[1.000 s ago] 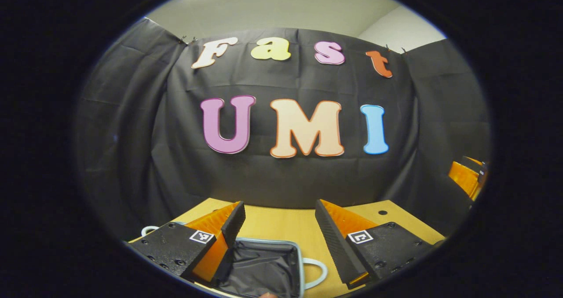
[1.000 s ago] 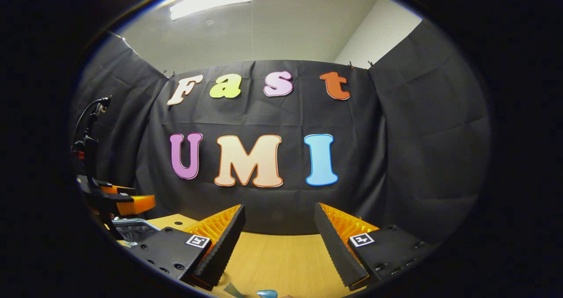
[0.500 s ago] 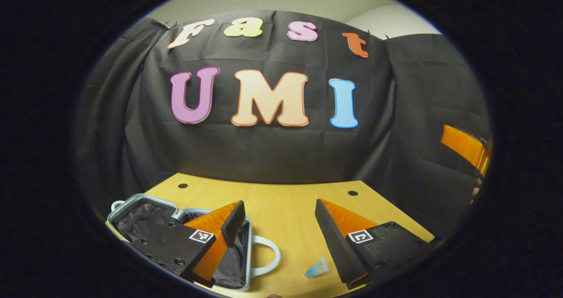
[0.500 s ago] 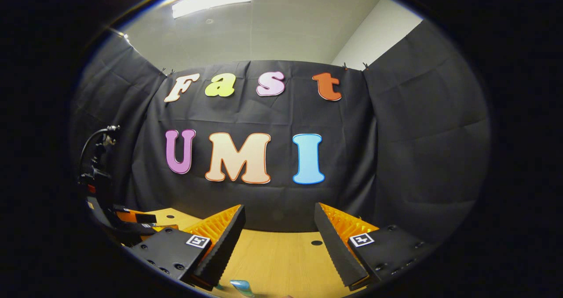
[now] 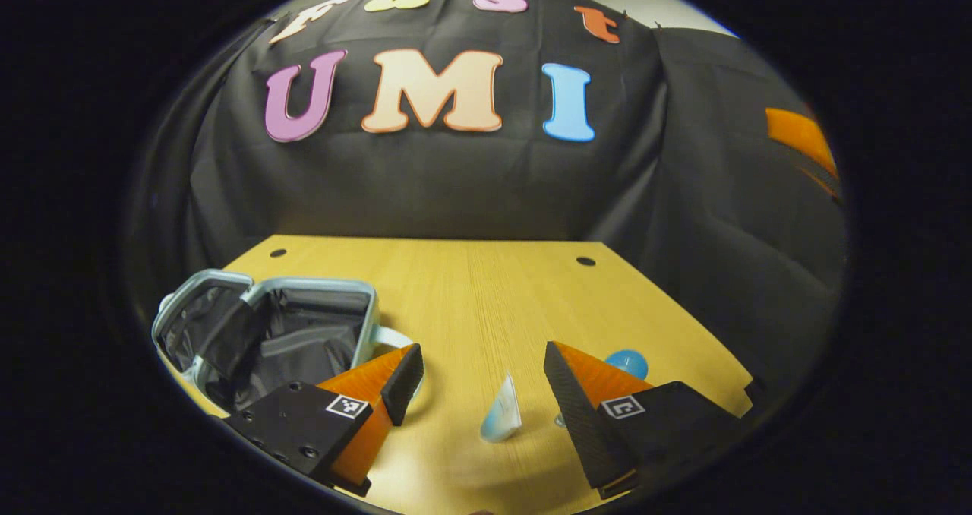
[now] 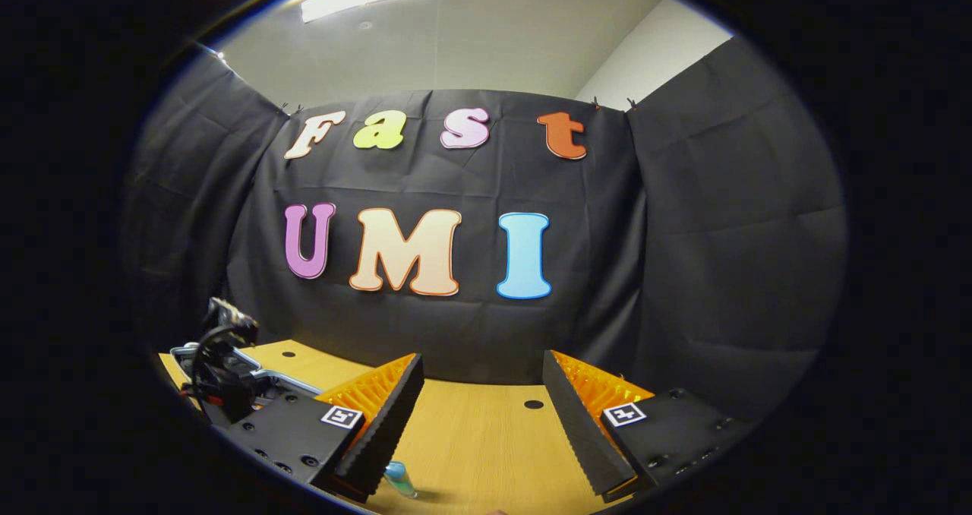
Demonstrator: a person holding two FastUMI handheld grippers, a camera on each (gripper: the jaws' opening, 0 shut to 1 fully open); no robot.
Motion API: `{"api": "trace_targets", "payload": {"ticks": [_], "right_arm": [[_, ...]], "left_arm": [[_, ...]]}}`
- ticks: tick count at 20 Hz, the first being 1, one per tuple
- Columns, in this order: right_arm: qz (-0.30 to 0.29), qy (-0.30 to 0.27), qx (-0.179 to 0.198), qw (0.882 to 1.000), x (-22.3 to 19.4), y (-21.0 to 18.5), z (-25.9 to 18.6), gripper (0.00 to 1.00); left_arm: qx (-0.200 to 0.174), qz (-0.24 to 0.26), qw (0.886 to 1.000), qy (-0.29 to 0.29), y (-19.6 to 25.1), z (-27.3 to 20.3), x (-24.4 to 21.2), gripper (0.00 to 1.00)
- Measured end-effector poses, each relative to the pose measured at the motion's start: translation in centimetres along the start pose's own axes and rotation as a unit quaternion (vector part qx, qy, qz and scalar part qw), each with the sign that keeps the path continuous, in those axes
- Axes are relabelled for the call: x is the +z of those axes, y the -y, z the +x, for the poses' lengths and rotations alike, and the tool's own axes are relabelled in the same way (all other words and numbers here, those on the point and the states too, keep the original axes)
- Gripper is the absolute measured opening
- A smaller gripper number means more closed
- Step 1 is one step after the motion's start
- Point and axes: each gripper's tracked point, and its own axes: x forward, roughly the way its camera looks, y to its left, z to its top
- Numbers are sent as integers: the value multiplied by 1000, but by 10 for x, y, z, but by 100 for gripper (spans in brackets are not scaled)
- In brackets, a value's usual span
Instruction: First open the suitcase, pack the skin care products into it, and then close the suitcase.
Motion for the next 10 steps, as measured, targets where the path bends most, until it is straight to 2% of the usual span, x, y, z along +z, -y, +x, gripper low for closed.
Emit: {"api": "trace_targets", "payload": {"ticks": [5, 7, 10], "right_arm": [[-10, -16, 9, 1000, -21, -3, -2, 99], [-13, -23, 15, 1000, -30, -6, -3, 99], [-11, -27, 30, 999, -38, -16, -4, 99]], "left_arm": [[-2, 2, 999, -51, 7, 20, -55, 94], [-3, 2, 998, -65, 7, 26, -74, 87], [4, 12, 997, -72, 4, 29, -83, 50]]}}
